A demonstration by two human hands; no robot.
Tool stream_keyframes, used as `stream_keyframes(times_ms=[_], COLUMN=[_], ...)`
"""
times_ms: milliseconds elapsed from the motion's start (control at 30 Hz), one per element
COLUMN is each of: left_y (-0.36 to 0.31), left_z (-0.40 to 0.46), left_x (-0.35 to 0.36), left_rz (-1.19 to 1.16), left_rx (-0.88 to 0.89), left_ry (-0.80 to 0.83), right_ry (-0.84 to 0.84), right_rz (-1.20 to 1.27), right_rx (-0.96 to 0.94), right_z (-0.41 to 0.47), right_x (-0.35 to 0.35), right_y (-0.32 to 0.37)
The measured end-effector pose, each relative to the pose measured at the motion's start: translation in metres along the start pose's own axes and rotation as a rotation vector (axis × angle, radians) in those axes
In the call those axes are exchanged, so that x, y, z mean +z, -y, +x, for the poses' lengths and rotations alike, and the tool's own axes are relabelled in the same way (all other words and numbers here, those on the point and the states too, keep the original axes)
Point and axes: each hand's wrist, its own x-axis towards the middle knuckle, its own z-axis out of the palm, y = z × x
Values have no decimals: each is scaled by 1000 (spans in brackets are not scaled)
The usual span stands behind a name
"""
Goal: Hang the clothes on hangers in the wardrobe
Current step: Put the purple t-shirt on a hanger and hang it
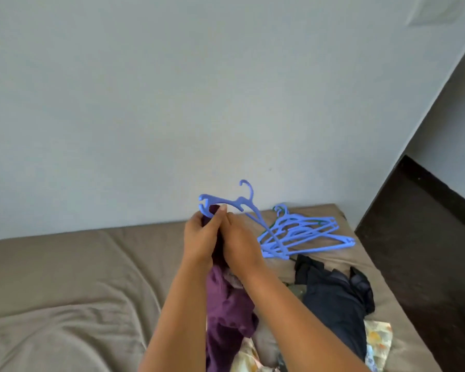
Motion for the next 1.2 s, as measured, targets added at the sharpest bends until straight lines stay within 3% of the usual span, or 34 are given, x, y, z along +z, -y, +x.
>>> stream_keyframes(times_ms=[100, 167, 233, 267, 300, 367, 433, 500, 667, 767, 833, 900, 1000, 1100, 1200], left_y=[-51, -77, -98, -108, -116, -130, -140, -148, -159, -164, -165, -163, -155, -152, -154], left_z=[-22, -42, -64, -76, -87, -105, -119, -129, -139, -140, -141, -140, -133, -123, -116], left_x=[-3, -12, -21, -25, -27, -30, -36, -46, -84, -106, -115, -121, -126, -138, -156], left_rz=[105, 173, 249, 273, 293, 329, 347, 378, 423, 414, 593, 932, 1134, 1306, 1298], left_rx=[121, 175, 209, 230, 255, 303, 331, 333, 350, 230, 229, 401, 551, 503, 375], left_ry=[-68, -46, 25, 55, 77, 93, 104, 125, 41, 67, -20, -137, -198, -317, -425], right_ry=[-48, -223, -467, -508, -446, -123, 125, 184, 173, -60, -197, -275, -304, -354, -337], right_rz=[15, 121, 198, 224, 248, 419, 777, 968, 1055, 1125, 1240, 1403, 1478, 1543, 1657], right_rx=[-128, -152, -43, 72, 229, 513, 587, 600, 519, 488, 458, 441, 406, 398, 446], right_z=[-8, -16, -26, -31, -34, -41, -47, -48, -37, -24, -15, -10, -6, 0, 3], right_x=[-37, -67, -95, -106, -114, -124, -123, -117, -106, -105, -111, -116, -114, -107, -104], right_y=[33, 38, 31, 26, 19, 11, 13, 16, 35, 61, 80, 102, 148, 183, 199])
